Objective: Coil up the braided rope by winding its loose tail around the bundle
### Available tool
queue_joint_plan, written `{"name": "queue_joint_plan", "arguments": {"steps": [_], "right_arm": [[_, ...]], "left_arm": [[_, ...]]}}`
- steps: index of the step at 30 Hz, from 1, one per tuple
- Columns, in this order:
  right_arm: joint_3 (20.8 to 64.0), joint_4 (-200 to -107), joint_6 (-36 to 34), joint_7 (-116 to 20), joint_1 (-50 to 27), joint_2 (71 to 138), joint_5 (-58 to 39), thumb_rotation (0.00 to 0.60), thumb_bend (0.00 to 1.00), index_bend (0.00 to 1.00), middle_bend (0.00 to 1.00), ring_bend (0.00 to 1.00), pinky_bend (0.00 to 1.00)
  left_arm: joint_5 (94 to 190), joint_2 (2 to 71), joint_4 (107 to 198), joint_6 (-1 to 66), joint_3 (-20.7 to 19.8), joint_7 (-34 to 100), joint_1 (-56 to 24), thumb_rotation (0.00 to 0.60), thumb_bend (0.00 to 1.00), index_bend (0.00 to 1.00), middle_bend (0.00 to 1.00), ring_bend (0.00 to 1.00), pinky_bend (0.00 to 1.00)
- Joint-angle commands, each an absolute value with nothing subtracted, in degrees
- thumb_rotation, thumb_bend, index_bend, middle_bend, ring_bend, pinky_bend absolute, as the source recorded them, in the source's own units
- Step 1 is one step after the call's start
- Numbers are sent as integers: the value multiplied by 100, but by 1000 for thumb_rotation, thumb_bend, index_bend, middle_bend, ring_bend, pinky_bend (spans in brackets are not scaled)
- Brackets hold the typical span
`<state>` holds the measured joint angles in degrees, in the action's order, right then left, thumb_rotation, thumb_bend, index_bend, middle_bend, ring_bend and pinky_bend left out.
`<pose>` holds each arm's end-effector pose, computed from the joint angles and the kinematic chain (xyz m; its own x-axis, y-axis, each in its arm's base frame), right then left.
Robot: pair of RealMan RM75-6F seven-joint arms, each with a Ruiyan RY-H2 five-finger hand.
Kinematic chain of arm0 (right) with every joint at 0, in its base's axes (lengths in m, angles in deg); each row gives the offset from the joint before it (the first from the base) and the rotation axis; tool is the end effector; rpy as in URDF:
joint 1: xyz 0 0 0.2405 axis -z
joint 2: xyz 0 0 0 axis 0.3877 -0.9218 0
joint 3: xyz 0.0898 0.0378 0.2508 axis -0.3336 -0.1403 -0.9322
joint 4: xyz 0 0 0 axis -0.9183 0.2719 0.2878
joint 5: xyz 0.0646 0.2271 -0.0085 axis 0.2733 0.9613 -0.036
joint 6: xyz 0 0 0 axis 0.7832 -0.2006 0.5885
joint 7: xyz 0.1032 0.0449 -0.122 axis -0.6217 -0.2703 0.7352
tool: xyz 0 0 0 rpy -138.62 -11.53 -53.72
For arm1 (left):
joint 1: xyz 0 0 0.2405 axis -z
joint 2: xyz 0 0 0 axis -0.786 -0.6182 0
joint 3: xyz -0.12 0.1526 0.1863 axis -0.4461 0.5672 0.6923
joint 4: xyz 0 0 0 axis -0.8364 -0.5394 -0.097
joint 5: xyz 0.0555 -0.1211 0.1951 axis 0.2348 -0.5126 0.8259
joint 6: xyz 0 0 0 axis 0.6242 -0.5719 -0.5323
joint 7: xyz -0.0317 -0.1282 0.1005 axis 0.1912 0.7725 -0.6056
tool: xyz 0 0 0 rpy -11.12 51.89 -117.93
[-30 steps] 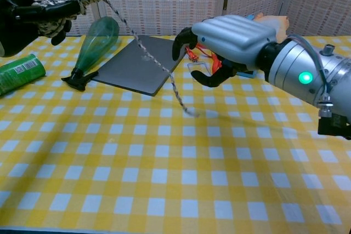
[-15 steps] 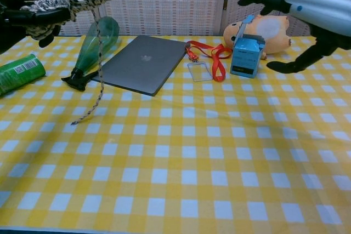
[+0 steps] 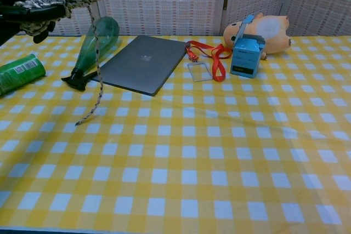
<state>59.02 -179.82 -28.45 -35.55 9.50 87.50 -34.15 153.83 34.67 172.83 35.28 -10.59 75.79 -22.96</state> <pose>-0.2727 -0.2075 0.1084 0.4199 -0.0024 0.9076 -0.8967 -0.1555 0.4144 -0.1780 0.3653 0.0490 -0.6320 0.2067 0.7469 0.7378 -0.1346 0.6615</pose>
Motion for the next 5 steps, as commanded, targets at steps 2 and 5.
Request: {"name": "queue_joint_plan", "arguments": {"steps": [2, 5], "right_arm": [[5976, -17396, -3043, -4027, 1296, 8959, -3672, 600, 341, 0, 0, 67, 11], [5950, -17213, -3090, -4105, 1397, 9080, -3779, 600, 341, 0, 0, 63, 8]], "left_arm": [[15406, 3457, 17312, 3550, -1065, 7563, -2308, 600, 726, 852, 764, 654, 794], [15418, 3445, 17336, 3556, -1064, 7543, -2315, 600, 726, 852, 764, 654, 794]]}}
